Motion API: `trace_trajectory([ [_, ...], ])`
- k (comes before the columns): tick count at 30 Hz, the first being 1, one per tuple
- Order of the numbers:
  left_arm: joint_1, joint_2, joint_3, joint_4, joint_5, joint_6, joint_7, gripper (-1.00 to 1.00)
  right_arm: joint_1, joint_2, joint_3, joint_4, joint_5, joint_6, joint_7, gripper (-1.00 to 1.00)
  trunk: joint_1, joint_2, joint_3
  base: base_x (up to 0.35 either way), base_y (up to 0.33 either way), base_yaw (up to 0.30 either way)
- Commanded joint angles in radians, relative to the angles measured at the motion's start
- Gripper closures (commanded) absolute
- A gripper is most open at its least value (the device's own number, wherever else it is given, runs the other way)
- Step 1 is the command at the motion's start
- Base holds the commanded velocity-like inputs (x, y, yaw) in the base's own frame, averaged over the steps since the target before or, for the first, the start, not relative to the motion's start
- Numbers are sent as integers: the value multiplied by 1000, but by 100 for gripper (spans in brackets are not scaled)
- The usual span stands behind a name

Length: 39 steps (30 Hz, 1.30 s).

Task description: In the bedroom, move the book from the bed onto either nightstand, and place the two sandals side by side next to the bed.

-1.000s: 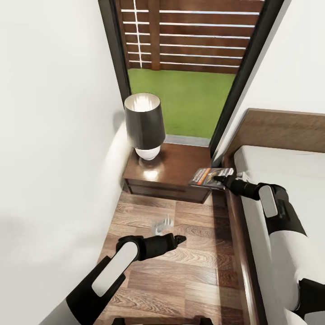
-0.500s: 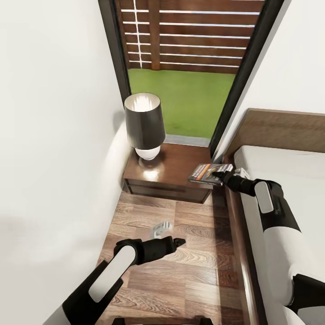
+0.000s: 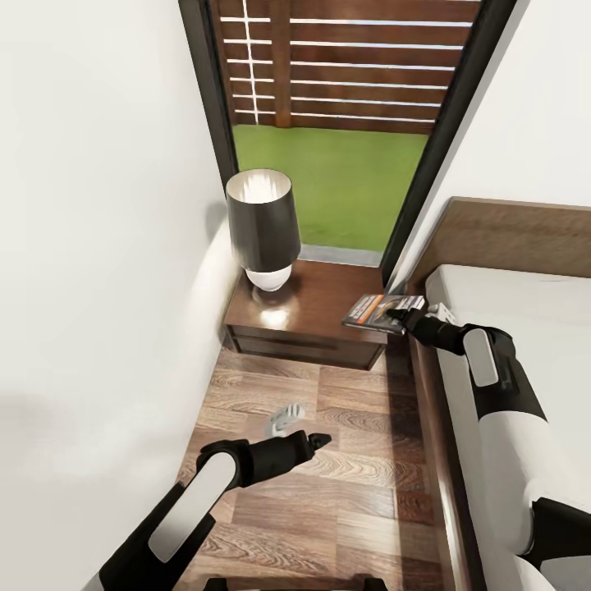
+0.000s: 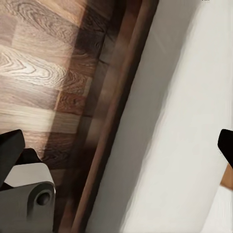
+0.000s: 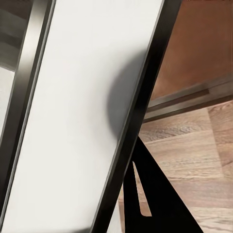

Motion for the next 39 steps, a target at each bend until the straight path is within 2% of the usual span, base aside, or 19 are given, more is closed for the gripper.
trace_trajectory([
  [1, 3, 1, 2, -3, 10, -1, 10, -100, -1, 0, -3, 0, 5, 5, 9, 100, 0, -1, -1, 0, 0, 0],
  [11, 15, 3, 8, 2, 5, -3, 6, -100, 4, -8, -4, -1, 3, 6, 8, 100, 0, -1, -1, 0, 0, 0],
  [17, 18, 7, 7, 5, -22, -3, 6, -100, 7, -11, -5, -2, 2, 7, 9, 100, 0, -1, -1, 76, 0, 0],
  [19, 19, 9, 7, 6, -46, -3, 5, -100, 8, -12, -6, -2, 2, 7, 11, 100, 0, -1, -1, 194, 0, 0],
  [25, 20, 6, 5, 8, -79, -3, 5, -100, 12, -13, -18, -1, 1, 3, 15, 100, 0, -1, -1, 252, 0, 0],
  [39, 20, 1, 1, 10, -98, -2, 5, -100, 15, -14, -47, 7, 1, 0, 21, 100, 0, -1, -1, 280, 0, 0],
])
